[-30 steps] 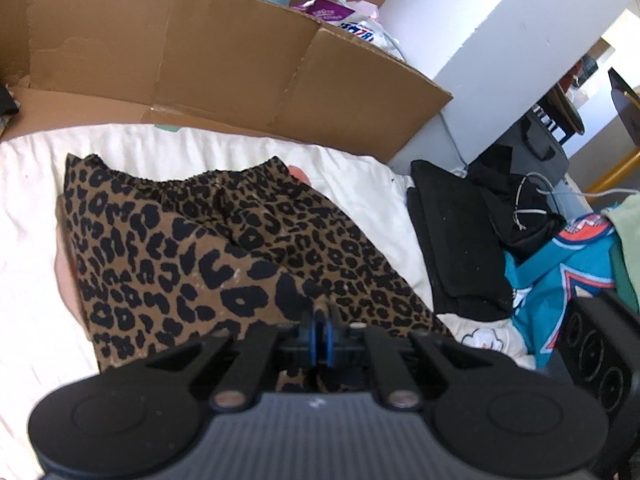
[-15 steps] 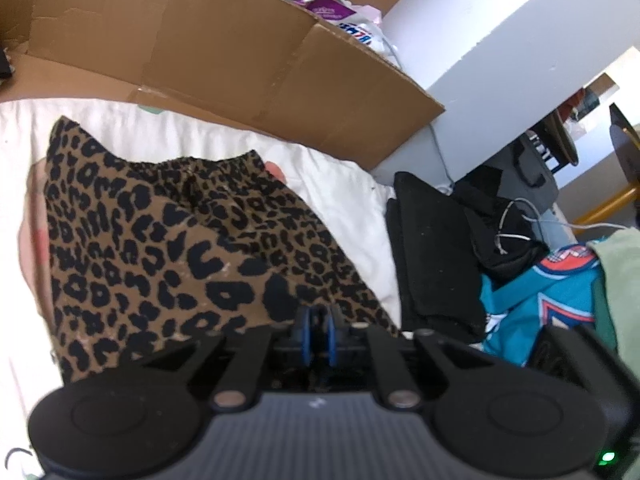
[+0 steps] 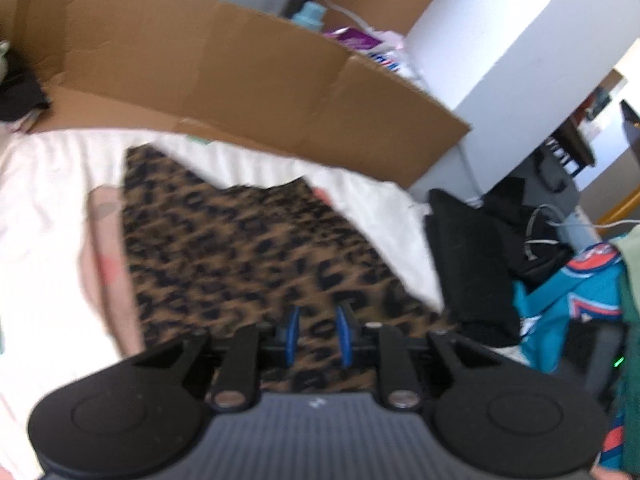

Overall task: Fold clothes
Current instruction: 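Close the right gripper on the folded skirt edge while the left gripper opens, then lift the folded skirt with the right gripper and fold it over again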

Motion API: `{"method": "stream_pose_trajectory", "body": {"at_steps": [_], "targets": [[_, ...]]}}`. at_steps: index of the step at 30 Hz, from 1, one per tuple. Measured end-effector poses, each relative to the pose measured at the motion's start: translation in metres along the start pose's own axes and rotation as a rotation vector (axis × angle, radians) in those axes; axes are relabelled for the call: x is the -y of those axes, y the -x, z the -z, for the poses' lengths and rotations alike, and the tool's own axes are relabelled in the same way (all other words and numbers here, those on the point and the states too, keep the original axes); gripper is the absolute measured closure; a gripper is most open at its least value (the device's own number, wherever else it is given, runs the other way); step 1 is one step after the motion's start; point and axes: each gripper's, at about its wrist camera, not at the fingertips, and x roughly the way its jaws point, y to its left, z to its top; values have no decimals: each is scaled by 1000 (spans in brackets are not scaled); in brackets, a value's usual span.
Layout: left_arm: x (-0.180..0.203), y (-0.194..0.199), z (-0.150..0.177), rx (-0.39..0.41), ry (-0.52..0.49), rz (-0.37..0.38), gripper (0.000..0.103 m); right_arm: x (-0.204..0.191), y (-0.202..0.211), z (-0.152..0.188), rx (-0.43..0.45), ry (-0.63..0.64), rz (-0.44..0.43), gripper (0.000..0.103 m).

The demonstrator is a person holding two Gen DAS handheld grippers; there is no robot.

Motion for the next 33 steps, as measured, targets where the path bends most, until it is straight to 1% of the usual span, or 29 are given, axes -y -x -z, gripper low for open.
{"method": "stream_pose_trajectory", "body": {"at_steps": [4,7,10,13,20,25,29,33], "targets": [[-16,-1,15,-34,16,-54,80,13,13,-3,19,-31,23,102],[-25,-4,26,-68,29,-79,79,22,23,-5,35,-54,46,102],[-31,-5,34,-89,51,-80,78,30,32,-7,53,-76,65,102],[-31,-10,39,-109,40,-85,75,41,39,-7,69,-108,81,102],[-26,-23,46,-145,4,-91,74,75,49,1,100,-198,139,102],[-17,-28,38,-169,-78,-81,73,106,46,16,107,-264,152,102],[-15,-35,18,-183,-139,-89,73,130,43,28,112,-317,162,103],[-17,-43,-3,-194,-176,-103,73,149,39,42,117,-377,169,102]]}}
